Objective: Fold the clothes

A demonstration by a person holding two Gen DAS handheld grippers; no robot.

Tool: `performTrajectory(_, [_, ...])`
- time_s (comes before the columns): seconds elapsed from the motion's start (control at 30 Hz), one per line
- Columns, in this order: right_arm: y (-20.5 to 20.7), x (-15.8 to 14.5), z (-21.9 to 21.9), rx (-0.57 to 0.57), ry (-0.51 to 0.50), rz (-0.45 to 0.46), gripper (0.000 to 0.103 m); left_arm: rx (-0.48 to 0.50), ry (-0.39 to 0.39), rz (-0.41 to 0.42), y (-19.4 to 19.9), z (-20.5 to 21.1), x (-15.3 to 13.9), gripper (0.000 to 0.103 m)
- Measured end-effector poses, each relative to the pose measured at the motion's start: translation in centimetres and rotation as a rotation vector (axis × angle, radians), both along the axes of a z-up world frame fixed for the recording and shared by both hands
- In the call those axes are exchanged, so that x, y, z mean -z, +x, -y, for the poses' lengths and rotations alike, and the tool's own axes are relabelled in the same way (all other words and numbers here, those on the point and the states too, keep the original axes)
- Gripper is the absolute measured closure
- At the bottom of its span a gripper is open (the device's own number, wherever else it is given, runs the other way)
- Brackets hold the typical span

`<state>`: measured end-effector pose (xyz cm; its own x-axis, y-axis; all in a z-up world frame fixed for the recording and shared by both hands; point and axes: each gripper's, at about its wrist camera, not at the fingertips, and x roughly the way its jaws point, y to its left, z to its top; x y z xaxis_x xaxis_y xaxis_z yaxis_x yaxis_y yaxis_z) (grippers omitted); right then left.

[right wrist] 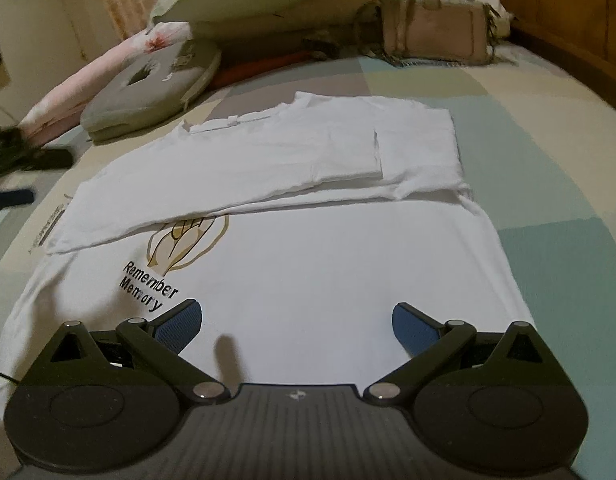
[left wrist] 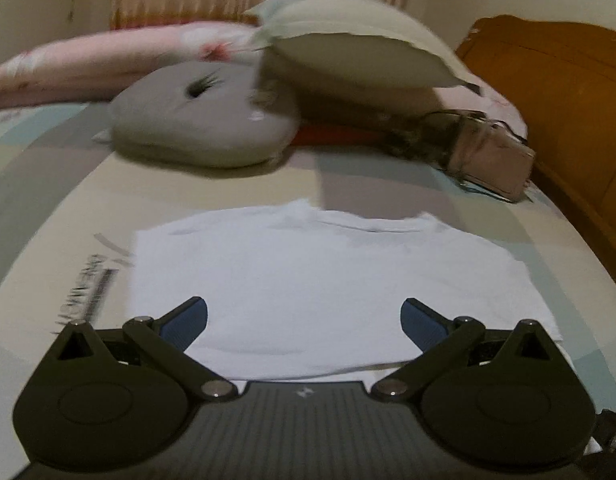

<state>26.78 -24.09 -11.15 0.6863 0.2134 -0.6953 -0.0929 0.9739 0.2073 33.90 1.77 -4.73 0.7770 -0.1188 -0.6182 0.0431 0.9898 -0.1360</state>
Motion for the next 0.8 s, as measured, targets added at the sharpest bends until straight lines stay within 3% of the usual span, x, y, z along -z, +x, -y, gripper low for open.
performTrajectory(0.23, [-1.5, -0.9, 0.3, -0.058, -0.059, 0.106, 0.000, 0.073, 0.265, 0.006, -0.9, 4.9, 5.5, 0.001])
performTrajectory(0.33, [-1.2, -1.9, 1.1, -0.026, -0.068, 0.174, 0.000, 0.101, 0.355, 0.070, -1.7, 4.9, 5.4, 0.001])
performTrajectory(0.43, [0.8, -2.7, 2.0, 0.019, -0.067, 0.170, 0.000, 0.081, 0.304, 0.048, -1.5, 3.8, 5.1, 0.001])
performTrajectory(0.63, [7.2, -2.8, 2.8, -0.022, -0.085, 0.173, 0.000, 0.084, 0.203, 0.047, -1.0, 2.5, 4.4, 0.001])
performTrajectory(0.8, [7.8, -1.1, 3.6, -0.049, -0.068, 0.112, 0.000, 0.071, 0.119, 0.043, -0.8, 1.4, 3.9, 0.001])
